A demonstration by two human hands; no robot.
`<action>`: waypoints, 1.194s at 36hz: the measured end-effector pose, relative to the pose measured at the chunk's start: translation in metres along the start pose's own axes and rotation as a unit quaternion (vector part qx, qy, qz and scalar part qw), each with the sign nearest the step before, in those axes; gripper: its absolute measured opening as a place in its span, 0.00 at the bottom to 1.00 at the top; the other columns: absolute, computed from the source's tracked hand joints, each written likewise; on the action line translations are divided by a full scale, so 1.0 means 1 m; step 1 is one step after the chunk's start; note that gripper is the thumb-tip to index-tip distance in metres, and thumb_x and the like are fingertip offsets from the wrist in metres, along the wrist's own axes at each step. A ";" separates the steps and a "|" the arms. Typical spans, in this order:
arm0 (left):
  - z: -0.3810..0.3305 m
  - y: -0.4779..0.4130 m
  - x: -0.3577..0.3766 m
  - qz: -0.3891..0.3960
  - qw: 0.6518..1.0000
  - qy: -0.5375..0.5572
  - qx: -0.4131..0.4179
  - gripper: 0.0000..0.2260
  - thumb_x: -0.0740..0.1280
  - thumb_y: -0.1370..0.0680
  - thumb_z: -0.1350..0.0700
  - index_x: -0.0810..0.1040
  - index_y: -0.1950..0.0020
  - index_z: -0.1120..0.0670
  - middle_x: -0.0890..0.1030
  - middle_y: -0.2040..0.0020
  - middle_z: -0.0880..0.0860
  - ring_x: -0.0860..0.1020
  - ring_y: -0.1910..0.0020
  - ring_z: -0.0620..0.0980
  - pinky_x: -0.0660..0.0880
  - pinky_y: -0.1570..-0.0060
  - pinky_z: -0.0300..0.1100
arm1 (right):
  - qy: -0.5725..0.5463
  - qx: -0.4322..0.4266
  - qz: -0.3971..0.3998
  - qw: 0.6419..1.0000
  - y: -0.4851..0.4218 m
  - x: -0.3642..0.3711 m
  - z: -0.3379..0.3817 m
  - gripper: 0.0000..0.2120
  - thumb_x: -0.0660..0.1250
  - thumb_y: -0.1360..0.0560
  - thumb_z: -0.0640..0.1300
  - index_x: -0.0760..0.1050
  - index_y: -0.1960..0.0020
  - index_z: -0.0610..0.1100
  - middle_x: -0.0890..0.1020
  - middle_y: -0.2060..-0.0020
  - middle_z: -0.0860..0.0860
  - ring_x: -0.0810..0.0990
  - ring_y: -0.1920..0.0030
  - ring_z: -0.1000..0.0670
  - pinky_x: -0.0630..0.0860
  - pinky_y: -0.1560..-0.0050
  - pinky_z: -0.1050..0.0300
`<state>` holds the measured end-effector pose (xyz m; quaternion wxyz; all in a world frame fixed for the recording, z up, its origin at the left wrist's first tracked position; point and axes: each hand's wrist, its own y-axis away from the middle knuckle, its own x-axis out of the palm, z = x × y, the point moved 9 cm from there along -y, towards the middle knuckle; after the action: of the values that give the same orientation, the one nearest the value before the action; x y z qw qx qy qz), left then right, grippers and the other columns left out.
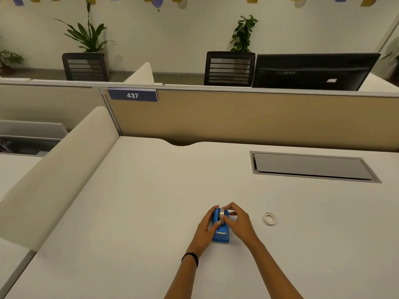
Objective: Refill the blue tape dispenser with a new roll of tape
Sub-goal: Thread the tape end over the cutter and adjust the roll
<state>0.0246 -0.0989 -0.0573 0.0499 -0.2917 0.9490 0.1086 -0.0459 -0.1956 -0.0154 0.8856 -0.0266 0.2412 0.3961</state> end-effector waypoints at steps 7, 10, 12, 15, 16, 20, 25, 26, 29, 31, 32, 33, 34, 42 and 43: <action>0.001 0.000 0.000 0.002 1.000 0.000 0.000 0.19 0.62 0.21 0.53 0.61 0.33 0.41 0.67 0.32 0.42 0.69 0.34 0.43 0.68 0.39 0.30 | 0.024 -0.021 0.004 0.999 0.000 0.001 0.000 0.13 0.66 0.26 0.44 0.74 0.42 0.43 0.79 0.44 0.46 0.75 0.49 0.53 0.72 0.47 0.62; 0.000 0.001 0.000 0.000 1.000 -0.001 -0.001 0.19 0.61 0.21 0.53 0.61 0.32 0.41 0.67 0.32 0.43 0.69 0.34 0.43 0.68 0.42 0.26 | 0.025 -0.024 0.001 0.999 0.001 0.001 0.000 0.13 0.66 0.26 0.44 0.74 0.42 0.44 0.79 0.44 0.46 0.75 0.49 0.53 0.72 0.46 0.61; -0.001 0.001 0.000 0.001 1.000 -0.001 0.000 0.20 0.61 0.21 0.52 0.61 0.31 0.42 0.67 0.32 0.43 0.69 0.34 0.43 0.68 0.41 0.28 | 0.019 -0.021 -0.002 1.000 0.000 0.001 -0.001 0.12 0.66 0.26 0.44 0.74 0.43 0.44 0.79 0.45 0.46 0.75 0.50 0.53 0.72 0.47 0.62; -0.002 0.000 0.000 -0.005 1.000 0.002 0.003 0.21 0.62 0.22 0.51 0.62 0.29 0.45 0.68 0.31 0.46 0.70 0.33 0.46 0.69 0.35 0.38 | 0.013 -0.021 -0.004 1.000 -0.002 0.000 -0.002 0.10 0.66 0.26 0.43 0.75 0.44 0.44 0.79 0.45 0.47 0.77 0.50 0.50 0.72 0.49 0.62; -0.002 0.000 -0.001 -0.010 1.000 0.002 0.006 0.21 0.63 0.22 0.51 0.63 0.29 0.46 0.69 0.31 0.46 0.70 0.33 0.46 0.70 0.35 0.39 | 0.011 -0.022 -0.003 1.000 -0.003 -0.001 -0.002 0.10 0.66 0.26 0.43 0.76 0.45 0.44 0.80 0.46 0.47 0.78 0.49 0.49 0.72 0.50 0.63; -0.003 0.001 -0.002 -0.040 0.999 -0.003 0.013 0.19 0.64 0.23 0.50 0.65 0.33 0.42 0.71 0.35 0.41 0.71 0.36 0.42 0.71 0.41 0.29 | 0.002 -0.024 -0.002 1.000 -0.004 -0.002 -0.002 0.08 0.66 0.26 0.43 0.77 0.46 0.45 0.80 0.47 0.47 0.77 0.52 0.51 0.71 0.53 0.67; -0.005 0.000 -0.004 -0.073 0.997 -0.014 0.015 0.16 0.64 0.23 0.50 0.66 0.37 0.39 0.72 0.40 0.38 0.73 0.42 0.39 0.71 0.49 0.23 | 0.002 -0.018 -0.004 1.000 -0.006 -0.001 -0.005 0.09 0.66 0.25 0.43 0.77 0.45 0.44 0.80 0.47 0.47 0.77 0.52 0.52 0.70 0.56 0.73; -0.005 0.000 -0.004 -0.077 0.997 -0.015 0.015 0.16 0.64 0.23 0.49 0.66 0.37 0.39 0.73 0.40 0.39 0.74 0.42 0.38 0.71 0.50 0.23 | 0.001 -0.018 -0.006 1.000 -0.006 -0.001 -0.005 0.09 0.65 0.25 0.43 0.77 0.45 0.44 0.80 0.47 0.47 0.77 0.53 0.52 0.70 0.57 0.73; -0.007 -0.001 -0.005 -0.086 0.996 -0.008 0.013 0.15 0.64 0.23 0.48 0.68 0.37 0.41 0.75 0.40 0.42 0.75 0.42 0.42 0.72 0.47 0.25 | -0.007 -0.020 -0.011 1.000 -0.005 -0.002 -0.005 0.08 0.65 0.25 0.43 0.77 0.47 0.46 0.80 0.48 0.48 0.77 0.54 0.54 0.70 0.57 0.72; -0.006 -0.001 -0.005 -0.086 0.996 -0.003 0.011 0.15 0.63 0.23 0.49 0.69 0.37 0.43 0.75 0.39 0.44 0.75 0.41 0.44 0.73 0.43 0.30 | -0.008 -0.022 -0.012 1.000 -0.004 -0.002 -0.005 0.07 0.64 0.24 0.42 0.77 0.47 0.46 0.81 0.48 0.48 0.77 0.54 0.55 0.71 0.57 0.72; -0.006 -0.001 -0.005 -0.085 0.996 -0.001 0.009 0.15 0.63 0.23 0.49 0.69 0.36 0.43 0.76 0.39 0.44 0.76 0.41 0.45 0.73 0.42 0.33 | -0.007 -0.023 -0.013 1.000 -0.004 -0.002 -0.005 0.08 0.64 0.24 0.42 0.77 0.47 0.45 0.81 0.48 0.48 0.77 0.54 0.54 0.71 0.57 0.72; -0.006 -0.001 -0.005 -0.085 0.996 0.000 0.008 0.15 0.63 0.23 0.49 0.69 0.36 0.44 0.76 0.40 0.44 0.76 0.41 0.44 0.73 0.43 0.33 | -0.006 -0.025 -0.014 1.000 -0.004 -0.002 -0.005 0.08 0.64 0.24 0.42 0.77 0.46 0.45 0.81 0.48 0.47 0.77 0.53 0.54 0.71 0.56 0.72; -0.005 0.000 -0.005 -0.086 0.996 0.001 0.005 0.16 0.64 0.23 0.49 0.69 0.36 0.44 0.76 0.40 0.44 0.76 0.42 0.44 0.74 0.44 0.32 | -0.006 -0.025 -0.014 1.000 -0.004 -0.002 -0.005 0.08 0.64 0.24 0.42 0.77 0.46 0.44 0.81 0.47 0.47 0.77 0.53 0.53 0.71 0.55 0.71; -0.003 0.000 -0.004 -0.089 0.996 0.005 -0.009 0.18 0.64 0.22 0.51 0.69 0.33 0.50 0.75 0.38 0.48 0.76 0.41 0.47 0.73 0.41 0.37 | -0.019 -0.028 -0.016 0.999 0.003 -0.003 -0.003 0.10 0.66 0.25 0.41 0.76 0.45 0.42 0.80 0.46 0.46 0.76 0.50 0.52 0.71 0.48 0.63; -0.004 0.000 -0.004 -0.088 0.996 0.004 -0.008 0.18 0.63 0.22 0.51 0.69 0.33 0.49 0.75 0.38 0.48 0.76 0.41 0.47 0.73 0.40 0.39 | -0.022 -0.028 -0.015 0.999 0.004 -0.003 -0.003 0.10 0.66 0.26 0.41 0.76 0.45 0.42 0.80 0.46 0.46 0.76 0.49 0.52 0.71 0.48 0.63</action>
<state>0.0276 -0.0974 -0.0530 0.0529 -0.3747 0.9190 0.1103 -0.0518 -0.1960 -0.0161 0.8954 -0.0468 0.2101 0.3897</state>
